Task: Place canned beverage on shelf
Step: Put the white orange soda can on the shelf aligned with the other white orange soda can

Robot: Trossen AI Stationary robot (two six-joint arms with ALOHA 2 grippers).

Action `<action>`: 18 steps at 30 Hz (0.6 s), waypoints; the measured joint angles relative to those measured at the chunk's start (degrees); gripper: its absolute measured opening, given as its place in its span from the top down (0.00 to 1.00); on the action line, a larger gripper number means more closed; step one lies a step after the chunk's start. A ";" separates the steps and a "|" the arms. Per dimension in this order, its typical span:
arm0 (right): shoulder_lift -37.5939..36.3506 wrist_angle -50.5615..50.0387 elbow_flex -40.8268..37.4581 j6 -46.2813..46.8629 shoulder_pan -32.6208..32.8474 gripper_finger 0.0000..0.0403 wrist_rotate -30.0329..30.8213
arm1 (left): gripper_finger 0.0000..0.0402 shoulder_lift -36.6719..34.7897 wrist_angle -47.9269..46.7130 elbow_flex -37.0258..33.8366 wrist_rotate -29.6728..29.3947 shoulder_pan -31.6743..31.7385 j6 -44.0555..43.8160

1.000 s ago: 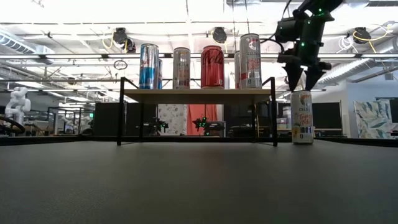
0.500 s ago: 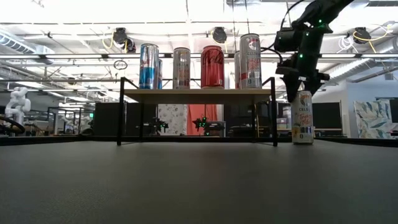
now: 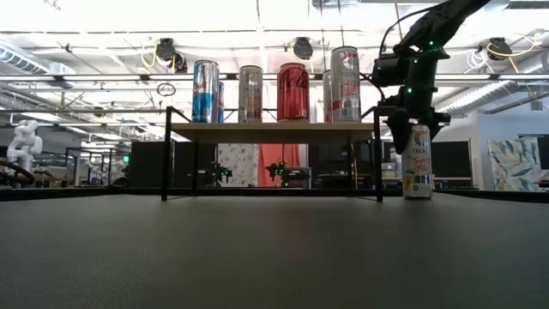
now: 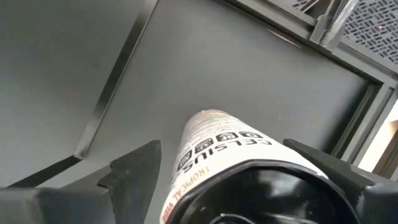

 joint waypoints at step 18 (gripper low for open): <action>-0.11 -2.37 0.06 -1.29 0.07 0.40 -1.20 | 0.35 0.00 -0.09 0.00 0.02 0.00 0.00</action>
